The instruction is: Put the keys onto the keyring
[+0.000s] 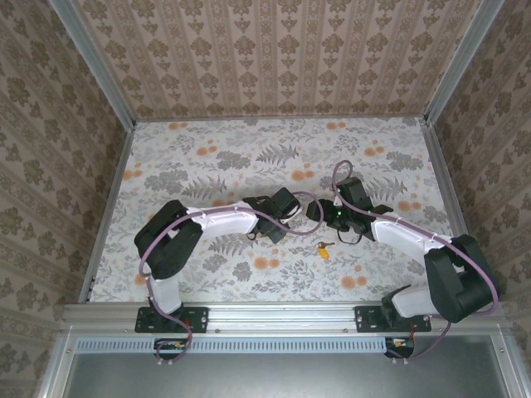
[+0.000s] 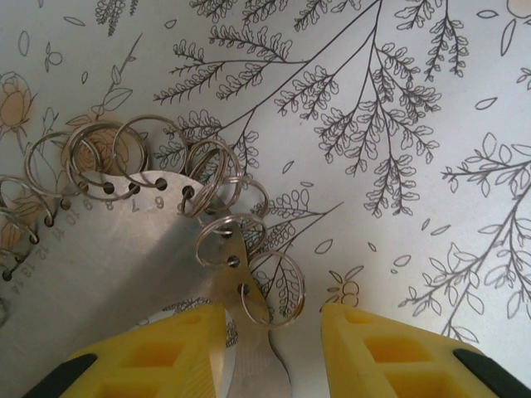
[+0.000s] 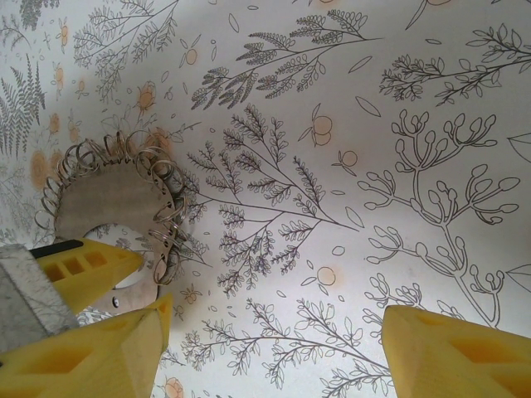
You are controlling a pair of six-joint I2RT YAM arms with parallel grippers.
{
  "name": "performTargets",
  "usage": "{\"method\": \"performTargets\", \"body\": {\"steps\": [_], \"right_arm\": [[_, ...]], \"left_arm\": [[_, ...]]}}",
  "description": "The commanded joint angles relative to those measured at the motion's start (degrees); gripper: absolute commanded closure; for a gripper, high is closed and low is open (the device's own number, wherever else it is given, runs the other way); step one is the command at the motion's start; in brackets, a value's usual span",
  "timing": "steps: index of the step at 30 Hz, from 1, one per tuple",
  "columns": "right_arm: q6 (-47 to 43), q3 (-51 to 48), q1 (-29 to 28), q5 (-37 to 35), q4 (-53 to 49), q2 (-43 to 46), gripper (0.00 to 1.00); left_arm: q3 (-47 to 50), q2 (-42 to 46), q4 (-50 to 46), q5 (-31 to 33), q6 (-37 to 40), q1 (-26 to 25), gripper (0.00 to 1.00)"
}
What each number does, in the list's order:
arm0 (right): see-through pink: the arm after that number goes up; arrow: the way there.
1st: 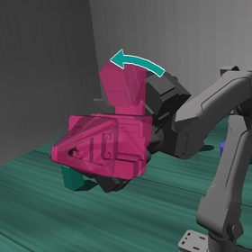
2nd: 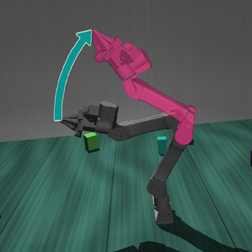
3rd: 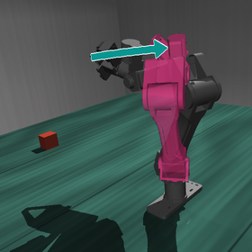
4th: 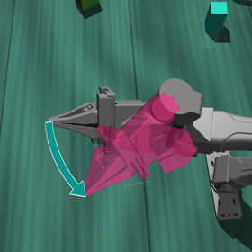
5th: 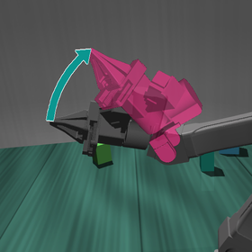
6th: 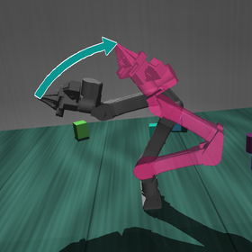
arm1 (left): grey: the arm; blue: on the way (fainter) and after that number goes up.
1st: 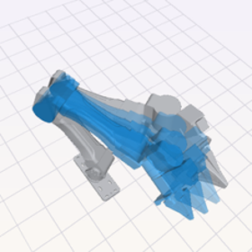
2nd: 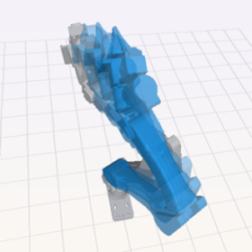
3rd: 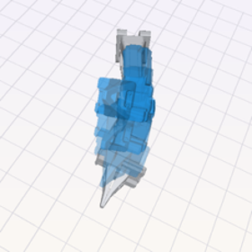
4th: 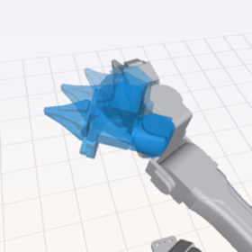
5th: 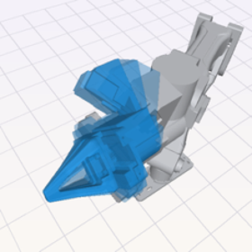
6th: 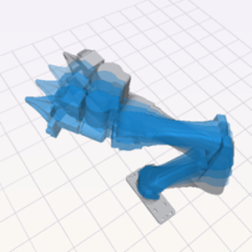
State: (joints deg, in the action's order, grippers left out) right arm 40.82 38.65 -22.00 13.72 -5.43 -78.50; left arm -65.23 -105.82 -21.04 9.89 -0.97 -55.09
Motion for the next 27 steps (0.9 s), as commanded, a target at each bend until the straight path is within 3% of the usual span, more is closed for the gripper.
{"method": "performTargets", "body": {"steps": [1,27], "right_arm": [[-0.3,-0.3,0.3,0.3,0.1,-0.8,0.28],[-0.6,-0.5,0.3,0.9,0.7,-0.8,0.29]], "left_arm": [[-1.8,-1.1,-0.3,1.1,1.6,-0.3,0.65],[-2.0,-3.6,1.6,3.2,1.4,-0.1,0.79]]}}
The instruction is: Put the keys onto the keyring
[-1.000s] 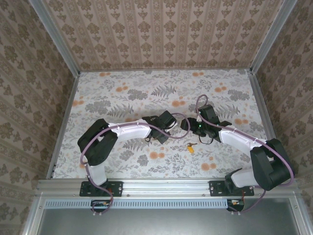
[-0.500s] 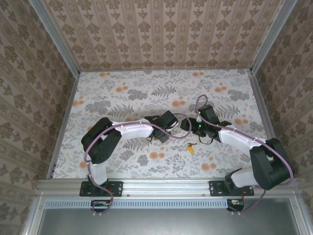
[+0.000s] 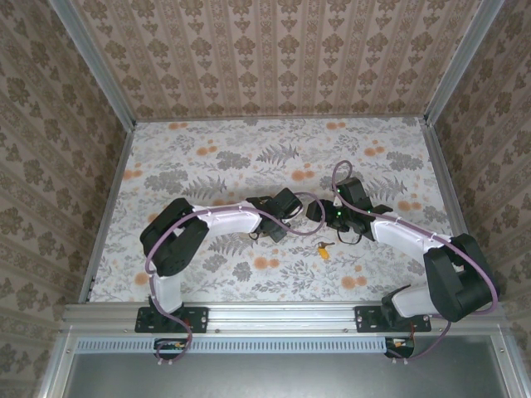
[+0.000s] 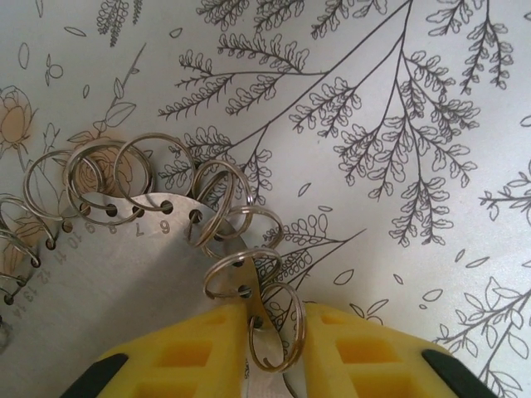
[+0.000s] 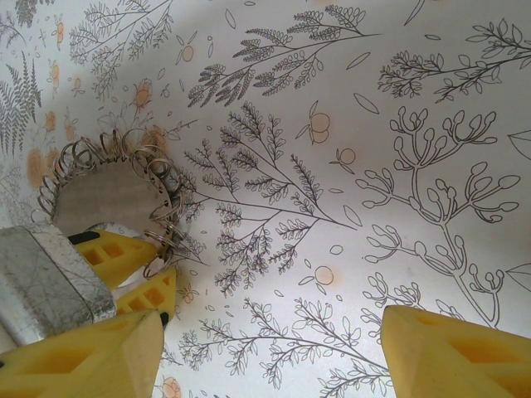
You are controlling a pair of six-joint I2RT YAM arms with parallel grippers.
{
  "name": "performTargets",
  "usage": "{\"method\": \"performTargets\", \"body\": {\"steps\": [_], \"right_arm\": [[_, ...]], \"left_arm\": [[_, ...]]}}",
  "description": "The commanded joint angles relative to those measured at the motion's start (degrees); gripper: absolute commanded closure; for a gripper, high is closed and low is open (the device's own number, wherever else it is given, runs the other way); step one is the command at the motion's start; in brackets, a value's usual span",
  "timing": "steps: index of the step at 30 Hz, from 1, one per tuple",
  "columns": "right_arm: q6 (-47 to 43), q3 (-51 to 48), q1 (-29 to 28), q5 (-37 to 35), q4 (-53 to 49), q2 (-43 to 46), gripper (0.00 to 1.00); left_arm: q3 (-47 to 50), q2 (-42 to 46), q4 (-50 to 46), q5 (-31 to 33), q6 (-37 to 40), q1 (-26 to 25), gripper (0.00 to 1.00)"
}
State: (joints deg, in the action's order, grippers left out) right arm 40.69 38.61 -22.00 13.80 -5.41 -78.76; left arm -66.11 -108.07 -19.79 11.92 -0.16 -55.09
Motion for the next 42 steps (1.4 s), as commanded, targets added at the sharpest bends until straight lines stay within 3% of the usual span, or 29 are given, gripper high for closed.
{"method": "performTargets", "body": {"steps": [1,11,23,32,42], "right_arm": [[-0.4,-0.5,0.3,0.8,0.7,-0.5,0.29],[-1.2,1.2,0.5,1.0,0.0,-0.5,0.29],[-1.1,7.1,1.0,4.1,-0.3,3.7,0.29],[-0.4,11.6,1.3,7.2,1.4,5.0,0.32],[0.3,15.0,4.4,17.3,8.5,3.9,0.33]], "left_arm": [[-1.3,-1.4,0.4,1.2,0.6,-0.1,0.8],[-2.0,0.6,-0.2,-0.5,1.4,0.9,1.0],[-2.8,15.8,-1.6,-15.6,2.6,9.6,1.0],[-7.0,20.8,-1.4,-17.5,8.0,12.8,1.0],[-4.5,23.8,13.4,-40.9,-0.7,22.1,1.0]]}}
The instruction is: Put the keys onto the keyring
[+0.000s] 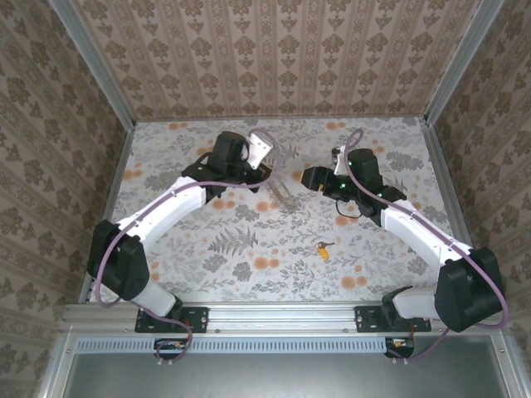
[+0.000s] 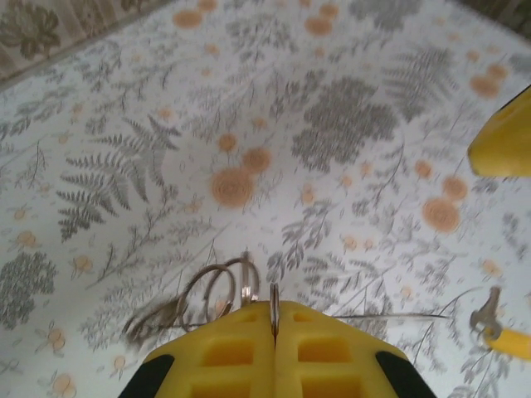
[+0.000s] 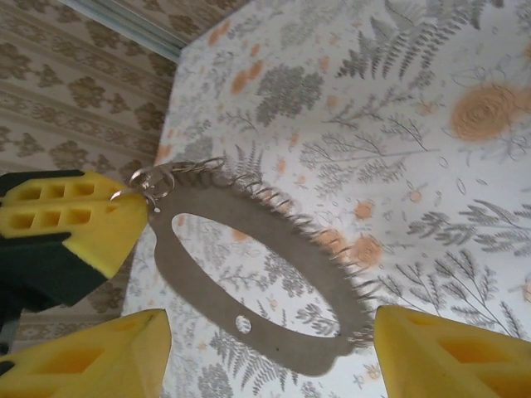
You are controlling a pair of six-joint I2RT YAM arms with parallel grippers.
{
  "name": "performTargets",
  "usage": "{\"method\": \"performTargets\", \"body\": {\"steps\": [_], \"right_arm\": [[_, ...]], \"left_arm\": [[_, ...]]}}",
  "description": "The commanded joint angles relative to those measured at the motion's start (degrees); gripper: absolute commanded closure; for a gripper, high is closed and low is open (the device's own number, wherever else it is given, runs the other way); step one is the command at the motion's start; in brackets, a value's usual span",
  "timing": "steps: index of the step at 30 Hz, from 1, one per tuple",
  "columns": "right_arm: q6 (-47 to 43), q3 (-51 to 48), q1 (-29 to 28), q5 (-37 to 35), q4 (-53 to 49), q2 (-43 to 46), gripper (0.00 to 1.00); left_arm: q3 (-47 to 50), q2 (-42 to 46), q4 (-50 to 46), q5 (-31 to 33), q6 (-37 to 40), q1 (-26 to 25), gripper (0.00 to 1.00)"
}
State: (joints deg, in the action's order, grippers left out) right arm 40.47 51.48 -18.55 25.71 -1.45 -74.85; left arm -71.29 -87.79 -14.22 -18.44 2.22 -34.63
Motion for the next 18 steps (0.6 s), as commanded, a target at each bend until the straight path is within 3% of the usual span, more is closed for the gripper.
{"method": "performTargets", "body": {"steps": [1,8,18], "right_arm": [[1.0,2.5,1.1,6.3,5.5,-0.2,0.33],[3.5,4.1,1.4,12.1,13.9,-2.1,0.37],[7.7,4.5,1.5,14.5,21.6,-2.2,0.5]], "left_arm": [[1.2,4.0,9.6,-13.4,-3.1,2.3,1.0],[1.6,4.6,16.5,-27.5,-5.5,4.6,1.0],[-2.2,0.6,20.8,-36.9,-9.8,5.6,1.0]]}}
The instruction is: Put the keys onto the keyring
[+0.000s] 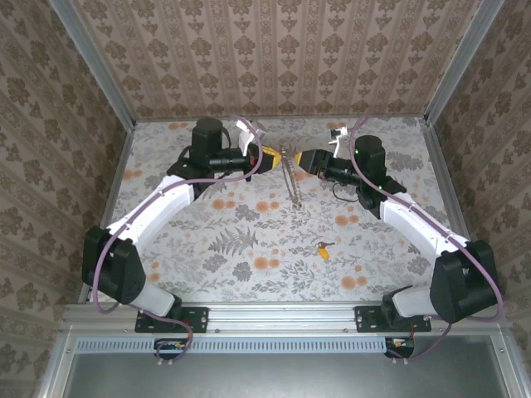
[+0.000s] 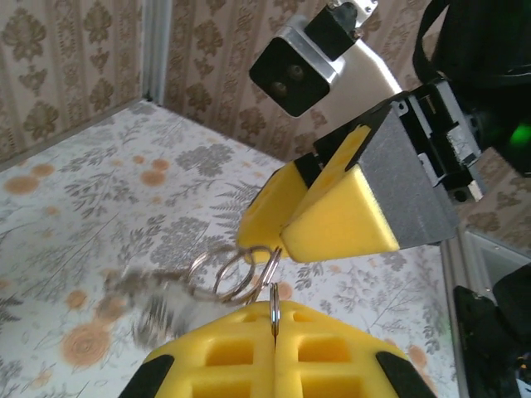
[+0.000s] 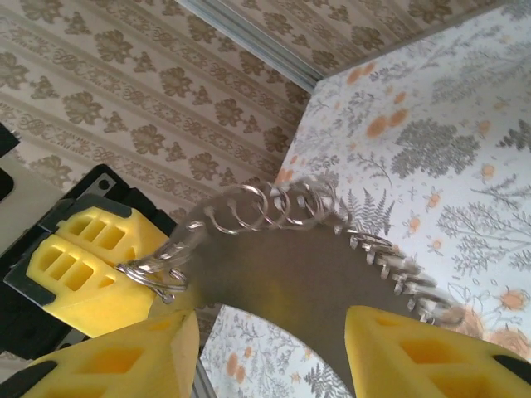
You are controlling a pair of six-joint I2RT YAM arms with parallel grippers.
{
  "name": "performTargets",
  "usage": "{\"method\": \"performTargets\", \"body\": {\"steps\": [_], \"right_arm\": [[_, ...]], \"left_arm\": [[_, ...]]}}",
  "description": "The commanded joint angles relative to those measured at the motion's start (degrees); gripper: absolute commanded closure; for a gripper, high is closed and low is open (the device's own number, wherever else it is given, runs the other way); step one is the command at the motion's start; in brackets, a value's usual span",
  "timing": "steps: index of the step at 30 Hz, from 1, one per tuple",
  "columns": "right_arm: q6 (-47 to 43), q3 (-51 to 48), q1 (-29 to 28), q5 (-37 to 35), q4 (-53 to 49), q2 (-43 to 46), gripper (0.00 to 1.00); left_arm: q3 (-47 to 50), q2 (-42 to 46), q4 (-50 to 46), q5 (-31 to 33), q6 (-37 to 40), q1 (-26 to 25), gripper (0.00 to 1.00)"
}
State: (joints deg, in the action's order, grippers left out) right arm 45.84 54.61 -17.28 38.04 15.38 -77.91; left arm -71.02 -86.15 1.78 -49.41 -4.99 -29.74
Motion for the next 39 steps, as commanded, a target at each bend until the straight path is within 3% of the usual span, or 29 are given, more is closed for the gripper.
{"method": "performTargets", "body": {"steps": [1,15,29,39], "right_arm": [[2.8,0.9,0.1,2.2,5.2,1.3,0.51],[5.7,-0.1,-1.5,3.3,7.2,5.8,0.61],[4.7,-2.7,-3.8,2.5,3.9,11.9,0.65],[4.3,-0.5,-5.5,1.2,5.1,8.6,0.67]], "left_arm": [[-2.6,-1.3,5.3,-6.5,-3.1,0.8,1.0],[-4.4,-3.7,7.4,-12.9,-5.4,1.0,1.0],[-4.5,-3.3,8.2,-13.7,-7.2,0.9,1.0],[-4.9,-3.4,7.8,-14.4,-7.3,0.7,1.0]]}}
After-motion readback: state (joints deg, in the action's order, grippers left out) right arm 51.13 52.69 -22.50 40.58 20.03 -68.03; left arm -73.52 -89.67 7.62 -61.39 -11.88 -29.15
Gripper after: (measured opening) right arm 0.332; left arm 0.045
